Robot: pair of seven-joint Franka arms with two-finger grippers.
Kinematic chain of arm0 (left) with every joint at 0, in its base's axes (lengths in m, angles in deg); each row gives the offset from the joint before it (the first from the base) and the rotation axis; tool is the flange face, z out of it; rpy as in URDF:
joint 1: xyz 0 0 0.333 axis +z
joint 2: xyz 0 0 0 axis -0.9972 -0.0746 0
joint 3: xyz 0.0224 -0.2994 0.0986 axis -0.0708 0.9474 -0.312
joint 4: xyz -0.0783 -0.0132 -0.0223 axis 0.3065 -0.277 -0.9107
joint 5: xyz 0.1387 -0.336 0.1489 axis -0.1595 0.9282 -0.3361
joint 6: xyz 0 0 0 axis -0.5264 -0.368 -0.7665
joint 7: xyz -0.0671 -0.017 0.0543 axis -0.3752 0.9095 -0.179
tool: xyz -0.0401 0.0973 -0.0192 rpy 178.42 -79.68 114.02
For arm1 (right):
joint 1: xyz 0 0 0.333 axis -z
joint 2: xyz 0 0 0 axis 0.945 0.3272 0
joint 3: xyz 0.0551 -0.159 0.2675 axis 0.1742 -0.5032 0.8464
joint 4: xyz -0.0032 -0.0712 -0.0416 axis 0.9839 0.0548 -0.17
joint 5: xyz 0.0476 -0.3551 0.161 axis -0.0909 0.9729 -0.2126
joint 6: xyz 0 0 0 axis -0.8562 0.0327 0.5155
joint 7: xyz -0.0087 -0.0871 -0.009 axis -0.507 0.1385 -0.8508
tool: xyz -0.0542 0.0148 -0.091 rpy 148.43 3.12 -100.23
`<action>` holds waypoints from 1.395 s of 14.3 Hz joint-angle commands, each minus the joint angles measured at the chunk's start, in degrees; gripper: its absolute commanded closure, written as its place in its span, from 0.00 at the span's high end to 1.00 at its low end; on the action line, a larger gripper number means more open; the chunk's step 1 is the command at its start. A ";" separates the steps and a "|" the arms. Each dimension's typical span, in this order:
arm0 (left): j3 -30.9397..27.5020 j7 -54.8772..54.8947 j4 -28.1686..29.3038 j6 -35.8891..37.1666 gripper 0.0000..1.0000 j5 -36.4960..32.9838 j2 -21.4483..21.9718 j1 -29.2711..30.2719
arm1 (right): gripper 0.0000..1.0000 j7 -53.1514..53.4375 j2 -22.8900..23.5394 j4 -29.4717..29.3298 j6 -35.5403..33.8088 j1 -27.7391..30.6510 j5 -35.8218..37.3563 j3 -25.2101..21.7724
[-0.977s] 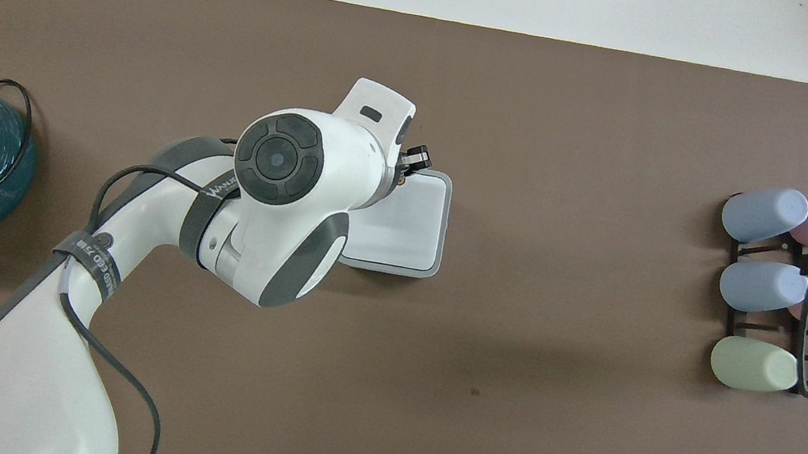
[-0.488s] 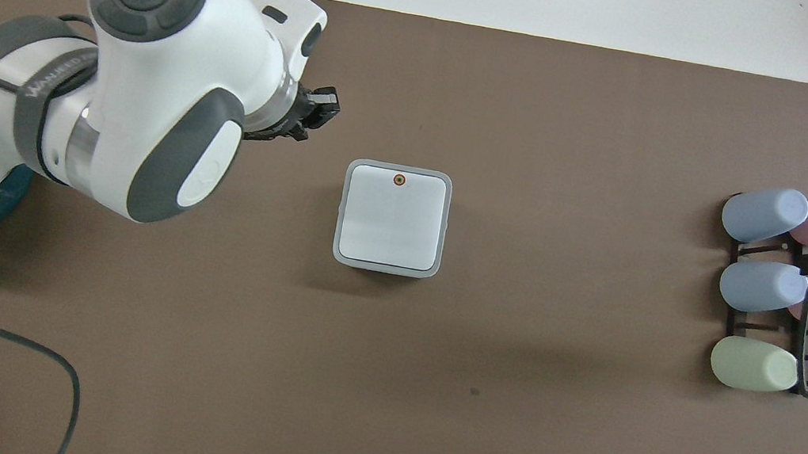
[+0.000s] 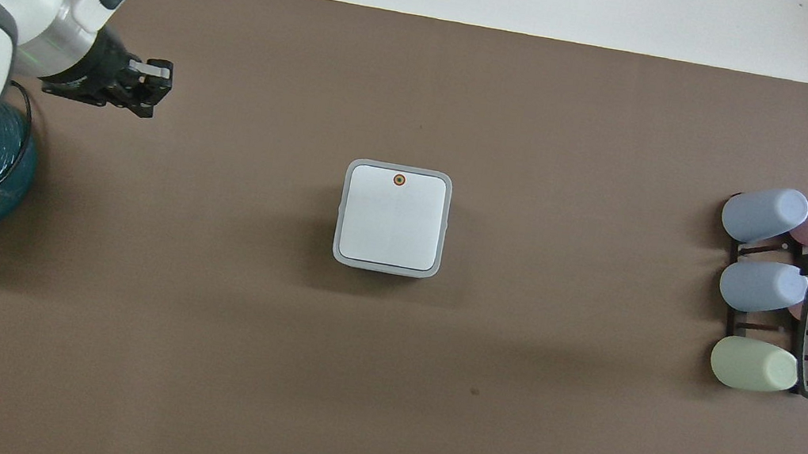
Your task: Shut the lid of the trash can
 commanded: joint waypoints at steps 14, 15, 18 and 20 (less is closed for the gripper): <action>0.92 10.58 4.72 6.83 0.83 -3.32 8.06 2.94 | 1.00 -0.87 -0.03 -0.44 -0.88 0.16 0.28 0.22; 0.92 10.67 4.55 6.83 0.91 -3.32 8.06 2.94 | 1.00 -0.87 -0.03 -0.44 -0.97 0.16 0.28 0.22; 0.83 10.76 4.64 7.10 1.00 -3.41 8.23 3.21 | 1.00 -0.87 -0.12 -0.44 -0.88 0.16 0.28 0.22; 0.83 11.55 4.64 7.10 1.00 -3.41 8.23 3.64 | 1.00 -0.87 -0.12 -0.44 -0.88 0.16 0.28 0.22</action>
